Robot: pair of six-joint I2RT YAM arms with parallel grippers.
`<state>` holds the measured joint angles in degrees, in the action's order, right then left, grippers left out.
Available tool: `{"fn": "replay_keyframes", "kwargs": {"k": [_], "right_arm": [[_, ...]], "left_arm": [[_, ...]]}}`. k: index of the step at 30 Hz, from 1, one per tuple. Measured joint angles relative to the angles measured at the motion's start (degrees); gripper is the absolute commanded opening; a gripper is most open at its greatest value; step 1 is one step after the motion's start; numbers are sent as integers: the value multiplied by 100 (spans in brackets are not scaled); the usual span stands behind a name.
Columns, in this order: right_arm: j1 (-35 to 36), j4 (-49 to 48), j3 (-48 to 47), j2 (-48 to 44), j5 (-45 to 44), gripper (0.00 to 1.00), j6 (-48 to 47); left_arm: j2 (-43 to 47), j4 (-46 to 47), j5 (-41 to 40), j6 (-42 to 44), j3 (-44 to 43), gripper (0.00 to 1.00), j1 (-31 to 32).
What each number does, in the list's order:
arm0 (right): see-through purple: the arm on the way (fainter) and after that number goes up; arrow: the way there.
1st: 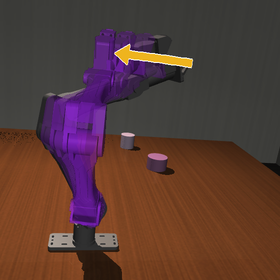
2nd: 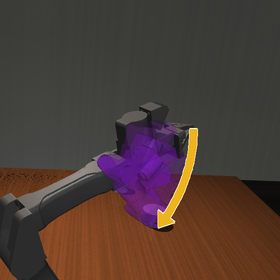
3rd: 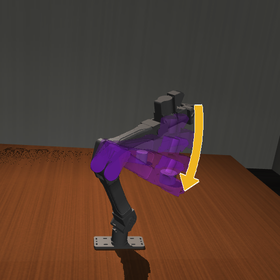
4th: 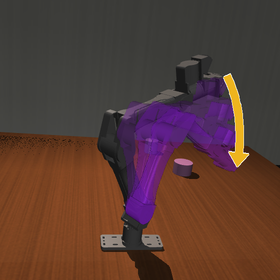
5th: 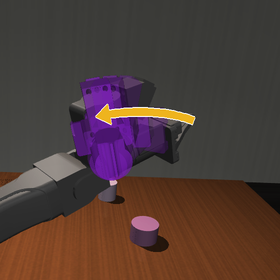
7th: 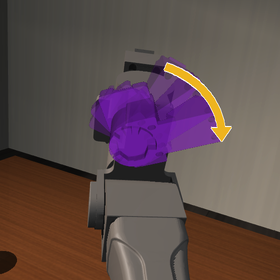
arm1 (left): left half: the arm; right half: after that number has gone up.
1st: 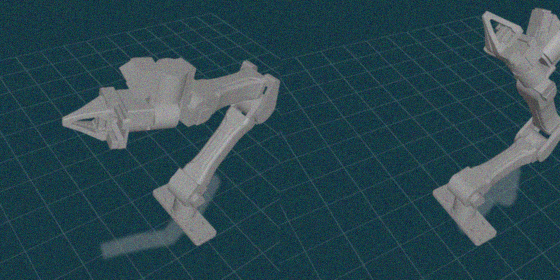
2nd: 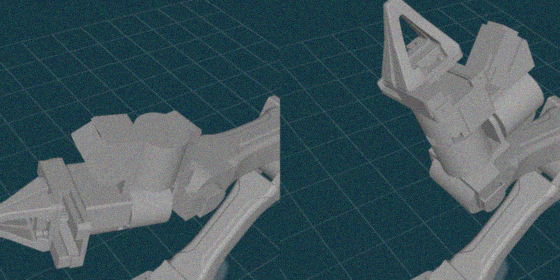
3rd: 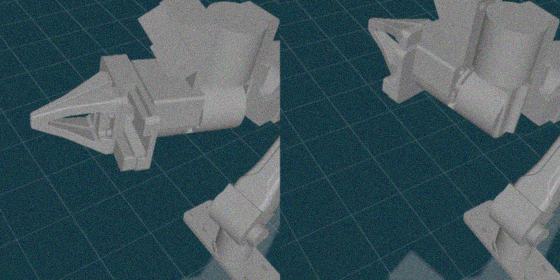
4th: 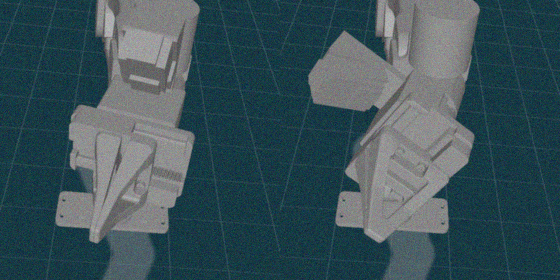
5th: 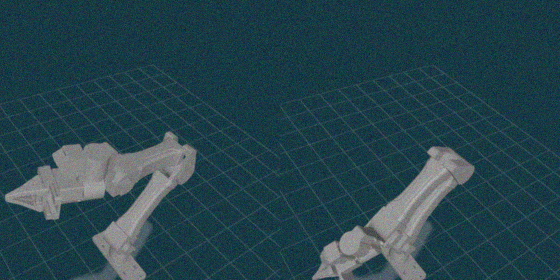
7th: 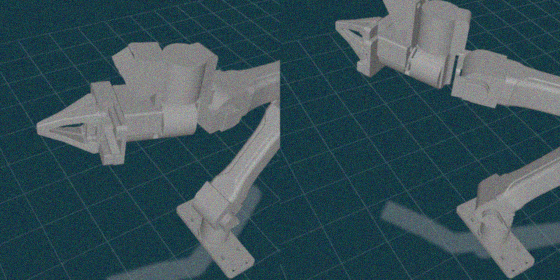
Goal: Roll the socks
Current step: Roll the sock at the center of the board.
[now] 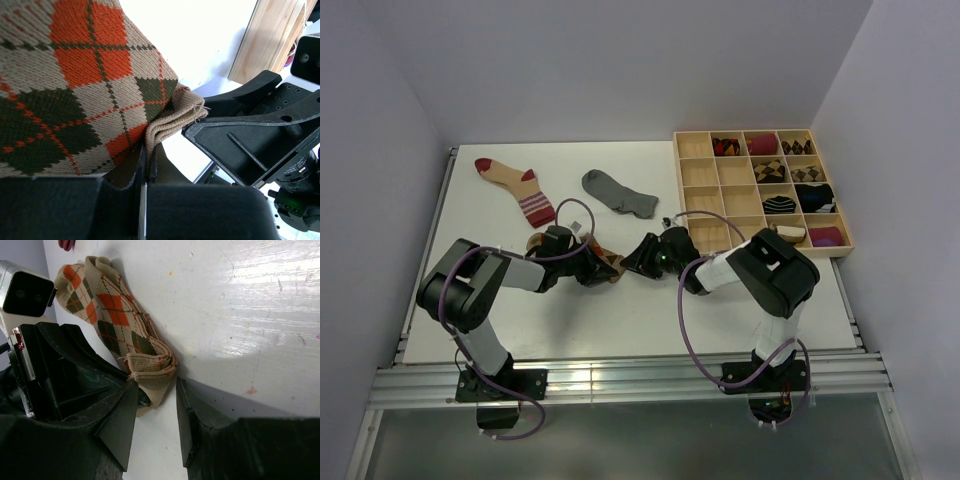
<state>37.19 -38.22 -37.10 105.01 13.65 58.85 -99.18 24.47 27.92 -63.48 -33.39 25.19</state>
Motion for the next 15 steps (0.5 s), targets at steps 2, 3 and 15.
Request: {"fn": "replay_keyframes", "kwargs": {"k": [2, 3, 15], "right_arm": [[-7, 0, -15, 17, 24, 44, -9], [-11, 4, -35, 33, 46, 44, -20], [-2, 192, -404, 243, 107, 42, -162]], "left_arm": [[-9, 4, 17, -26, 0, 1, -11], [-11, 7, 31, -31, 0, 1, -15], [-48, 35, 103, -50, 0, 1, -48]]}}
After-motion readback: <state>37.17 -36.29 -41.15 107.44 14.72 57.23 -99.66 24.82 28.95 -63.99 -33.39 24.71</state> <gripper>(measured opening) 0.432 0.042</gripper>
